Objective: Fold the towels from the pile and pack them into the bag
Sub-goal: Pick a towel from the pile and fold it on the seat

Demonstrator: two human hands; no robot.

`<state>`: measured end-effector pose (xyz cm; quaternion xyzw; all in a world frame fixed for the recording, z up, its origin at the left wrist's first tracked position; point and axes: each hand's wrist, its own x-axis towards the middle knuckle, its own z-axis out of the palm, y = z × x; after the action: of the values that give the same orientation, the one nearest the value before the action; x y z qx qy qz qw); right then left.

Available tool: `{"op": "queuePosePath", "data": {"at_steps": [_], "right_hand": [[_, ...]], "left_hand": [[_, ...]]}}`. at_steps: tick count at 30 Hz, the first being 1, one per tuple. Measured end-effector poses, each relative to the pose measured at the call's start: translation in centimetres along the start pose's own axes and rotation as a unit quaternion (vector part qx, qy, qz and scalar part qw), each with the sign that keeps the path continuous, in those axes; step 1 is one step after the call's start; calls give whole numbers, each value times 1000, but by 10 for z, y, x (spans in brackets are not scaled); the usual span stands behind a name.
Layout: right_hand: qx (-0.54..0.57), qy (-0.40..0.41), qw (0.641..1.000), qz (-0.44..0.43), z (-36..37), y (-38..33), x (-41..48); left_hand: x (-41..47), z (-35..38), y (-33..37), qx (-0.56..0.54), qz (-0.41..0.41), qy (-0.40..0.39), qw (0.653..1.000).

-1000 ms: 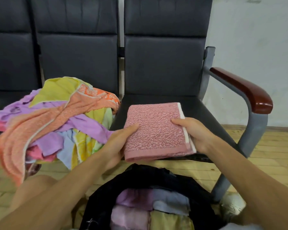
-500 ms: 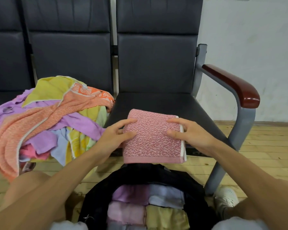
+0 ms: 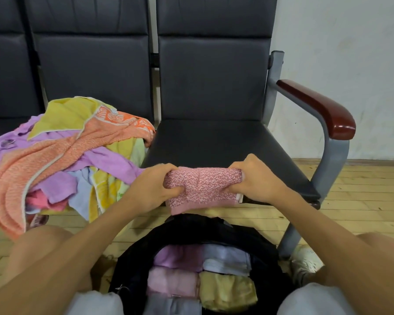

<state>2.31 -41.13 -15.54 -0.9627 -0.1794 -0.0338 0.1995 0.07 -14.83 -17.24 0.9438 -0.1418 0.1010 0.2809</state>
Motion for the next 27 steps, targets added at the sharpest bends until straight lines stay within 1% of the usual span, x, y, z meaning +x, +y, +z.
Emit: {"op": "queuePosePath", "data": {"at_steps": [2, 4, 6, 7, 8, 9, 10, 12, 13, 15, 17, 18, 19, 20, 21, 23, 25, 27], "right_hand": [[9, -9, 1000, -10, -2, 2, 2], [51, -39, 998, -15, -7, 6, 2], [156, -77, 985, 22, -13, 7, 0], [226, -96, 968, 45, -17, 7, -2], [295, -111, 947, 65, -19, 7, -4], [354, -118, 924, 80, -21, 7, -5], [405, -120, 902, 94, -21, 6, -6], [468, -101, 869, 124, -18, 2, -8], [481, -88, 861, 139, -16, 0, -8], [498, -76, 849, 162, -10, -4, -9], [529, -72, 826, 180, -6, -6, -11], [549, -64, 811, 191, -5, -7, -11], [566, -57, 797, 203, -4, -6, -11], [578, -52, 786, 213, -3, -6, -12], [584, -50, 780, 220, -3, -6, -12], [581, -50, 780, 225, -2, -5, -15], [563, -47, 793, 229, -2, -4, -20], [526, -47, 818, 229, 0, -1, -25]], "left_hand": [[0, -3, -1, -2, 1, -5, 1000], [-1, -5, -1, -31, 0, -27, 999], [-1, -8, 1, -76, -25, -55, 995], [-1, -10, 3, -124, -59, -67, 988], [-1, -12, 7, -198, -99, -72, 973], [-1, -12, 12, -286, -135, -68, 946], [-1, -10, 15, -366, -163, -52, 915], [-3, -5, 23, -474, -206, -16, 856], [-5, -3, 26, -508, -224, -6, 832], [-7, 1, 30, -550, -255, -21, 795], [-9, 2, 34, -609, -256, -59, 748], [-10, 2, 35, -641, -246, -83, 723], [-11, 2, 37, -662, -233, -103, 705], [-12, 2, 38, -667, -222, -116, 701], [-13, 3, 39, -662, -215, -126, 707], [-16, 4, 36, -635, -204, -155, 729], [-21, 6, 34, -607, -185, -189, 750], [-26, 12, 29, -584, -180, -196, 767]]}}
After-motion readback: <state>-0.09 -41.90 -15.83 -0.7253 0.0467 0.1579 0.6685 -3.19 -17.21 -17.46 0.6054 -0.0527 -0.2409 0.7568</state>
